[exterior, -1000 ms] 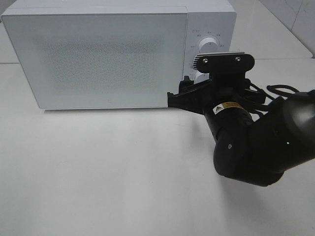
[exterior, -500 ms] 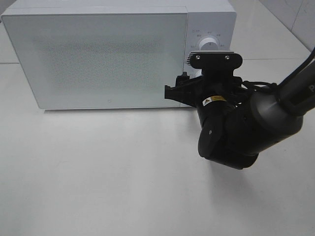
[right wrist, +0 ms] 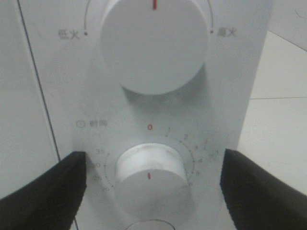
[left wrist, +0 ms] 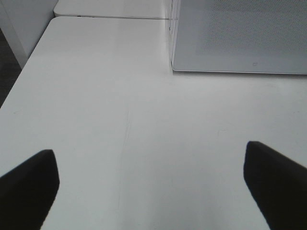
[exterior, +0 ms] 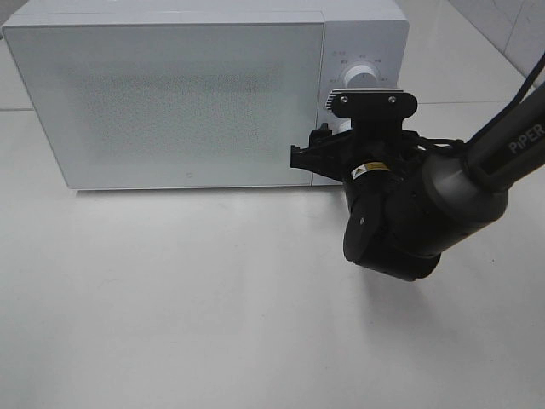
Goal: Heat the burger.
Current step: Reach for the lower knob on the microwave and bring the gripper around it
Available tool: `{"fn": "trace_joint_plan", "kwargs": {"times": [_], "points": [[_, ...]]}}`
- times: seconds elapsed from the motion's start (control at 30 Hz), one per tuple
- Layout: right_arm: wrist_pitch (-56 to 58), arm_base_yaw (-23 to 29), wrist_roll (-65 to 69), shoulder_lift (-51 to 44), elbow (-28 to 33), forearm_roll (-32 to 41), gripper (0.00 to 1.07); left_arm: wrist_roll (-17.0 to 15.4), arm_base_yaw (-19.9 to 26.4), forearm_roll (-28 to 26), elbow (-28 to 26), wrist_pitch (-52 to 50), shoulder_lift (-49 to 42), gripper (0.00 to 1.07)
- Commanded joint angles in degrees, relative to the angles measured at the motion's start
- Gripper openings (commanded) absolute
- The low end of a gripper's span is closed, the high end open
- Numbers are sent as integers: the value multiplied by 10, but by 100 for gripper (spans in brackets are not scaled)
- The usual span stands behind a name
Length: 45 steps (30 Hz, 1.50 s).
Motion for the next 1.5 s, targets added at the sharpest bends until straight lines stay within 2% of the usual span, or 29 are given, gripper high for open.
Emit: {"fn": "trace_joint_plan", "kwargs": {"times": [0.03, 0.17, 0.2, 0.23, 0.3, 0.33, 0.4, 0.43, 0.47, 0.5, 0.57, 0.6, 0.67, 0.97, 1.27, 1.33, 1.5], "points": [[-105, -2, 5, -1, -5, -14, 76, -2, 1, -4, 2, -3, -14, 98], [-102, -2, 13, -1, -5, -29, 74, -2, 1, -4, 2, -3, -14, 98], [-99, -2, 13, -1, -5, -29, 69, -2, 1, -4, 2, -3, -14, 98], [-99, -2, 13, -1, -5, -29, 69, -2, 1, -4, 2, -3, -14, 98], [-83, -2, 16, -1, -5, -29, 59, -2, 1, -4, 2, -3, -14, 98], [-83, -2, 16, -1, -5, -29, 59, -2, 1, -4, 2, -3, -14, 98], [-71, -2, 26, -1, -5, -29, 47, -2, 1, -4, 2, -3, -14, 98], [-71, -2, 26, -1, -5, -29, 47, -2, 1, -4, 2, -3, -14, 98], [-68, -2, 35, -1, -5, -29, 39, -2, 1, -4, 2, -3, -14, 98], [-68, -2, 35, -1, -5, -29, 39, -2, 1, -4, 2, -3, -14, 98], [-50, -2, 42, -1, -5, -29, 30, -2, 1, -4, 2, -3, -14, 98], [-50, -2, 42, -1, -5, -29, 30, -2, 1, -4, 2, -3, -14, 98], [-34, -2, 51, -1, -5, -29, 23, -2, 1, -4, 2, -3, -14, 98], [-26, -2, 81, -1, -5, -29, 20, -2, 1, -4, 2, -3, -14, 98], [-13, -2, 204, -1, -5, -28, 20, -2, 1, -4, 2, -3, -14, 98], [-7, -2, 291, -1, -5, -28, 20, -2, 1, -4, 2, -3, -14, 98], [2, -2, 354, -1, -5, -28, 20, -2, 1, -4, 2, -3, -14, 98]]}}
